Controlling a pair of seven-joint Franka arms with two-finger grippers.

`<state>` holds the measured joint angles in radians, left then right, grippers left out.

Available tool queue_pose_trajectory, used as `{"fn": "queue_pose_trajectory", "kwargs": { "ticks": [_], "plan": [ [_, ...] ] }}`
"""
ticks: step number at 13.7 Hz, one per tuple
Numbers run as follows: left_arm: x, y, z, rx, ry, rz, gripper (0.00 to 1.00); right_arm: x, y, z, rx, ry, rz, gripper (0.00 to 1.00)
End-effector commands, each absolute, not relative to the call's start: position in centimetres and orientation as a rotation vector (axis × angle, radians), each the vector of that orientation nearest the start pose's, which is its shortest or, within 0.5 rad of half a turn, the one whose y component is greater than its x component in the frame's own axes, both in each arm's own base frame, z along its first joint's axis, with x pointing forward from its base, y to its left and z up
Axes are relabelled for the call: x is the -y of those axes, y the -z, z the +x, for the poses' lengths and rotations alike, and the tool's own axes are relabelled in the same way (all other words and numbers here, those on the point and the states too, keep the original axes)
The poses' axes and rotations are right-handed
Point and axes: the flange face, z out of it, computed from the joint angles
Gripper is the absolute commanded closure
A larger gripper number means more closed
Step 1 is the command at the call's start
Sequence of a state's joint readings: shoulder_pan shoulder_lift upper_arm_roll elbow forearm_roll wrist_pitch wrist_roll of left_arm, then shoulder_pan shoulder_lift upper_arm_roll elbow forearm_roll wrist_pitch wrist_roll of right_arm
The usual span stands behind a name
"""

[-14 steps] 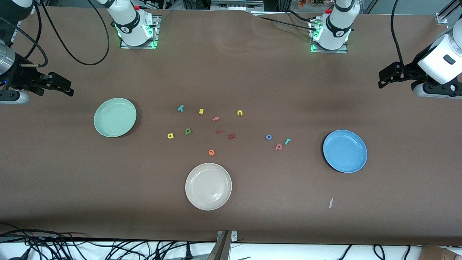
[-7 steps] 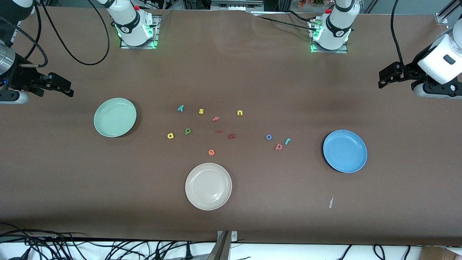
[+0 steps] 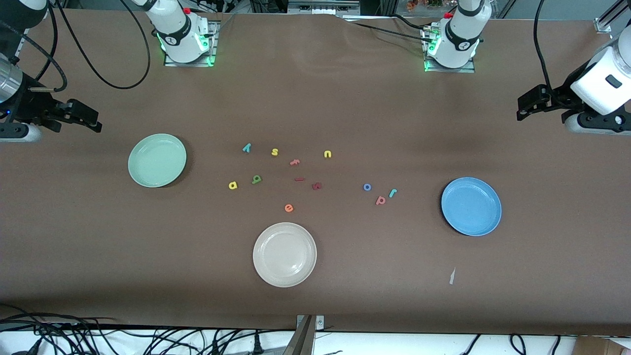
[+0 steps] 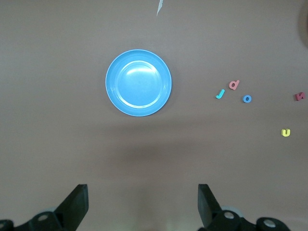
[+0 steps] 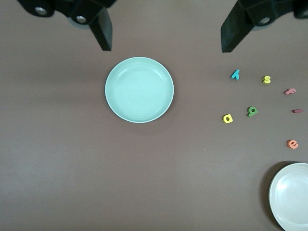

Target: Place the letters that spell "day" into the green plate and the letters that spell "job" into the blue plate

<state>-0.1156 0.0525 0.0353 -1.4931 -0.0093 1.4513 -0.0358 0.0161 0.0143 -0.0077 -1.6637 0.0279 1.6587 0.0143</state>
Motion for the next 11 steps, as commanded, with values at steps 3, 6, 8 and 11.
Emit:
{"fn": "queue_pose_trajectory", "kwargs": {
  "ticks": [3,6,8,11],
  "plan": [
    [4.95,-63.05,56.01,-0.072,-0.133,-3.157,0.0,-0.94,-58.24,55.73,0.021,-0.019,-3.125,0.0],
    [5.06,-62.99,56.08,-0.065,-0.131,-3.158,0.0,-0.85,-58.26,55.75,0.019,-0.017,-3.125,0.0],
    [4.95,-62.64,56.34,-0.066,-0.137,-3.153,0.0,-0.85,-58.24,55.73,0.019,-0.019,-3.125,0.0],
    [5.17,-63.25,56.5,-0.081,-0.097,-3.159,0.0,-0.83,-58.26,55.75,0.019,-0.017,-3.126,0.0]
  ]
}}
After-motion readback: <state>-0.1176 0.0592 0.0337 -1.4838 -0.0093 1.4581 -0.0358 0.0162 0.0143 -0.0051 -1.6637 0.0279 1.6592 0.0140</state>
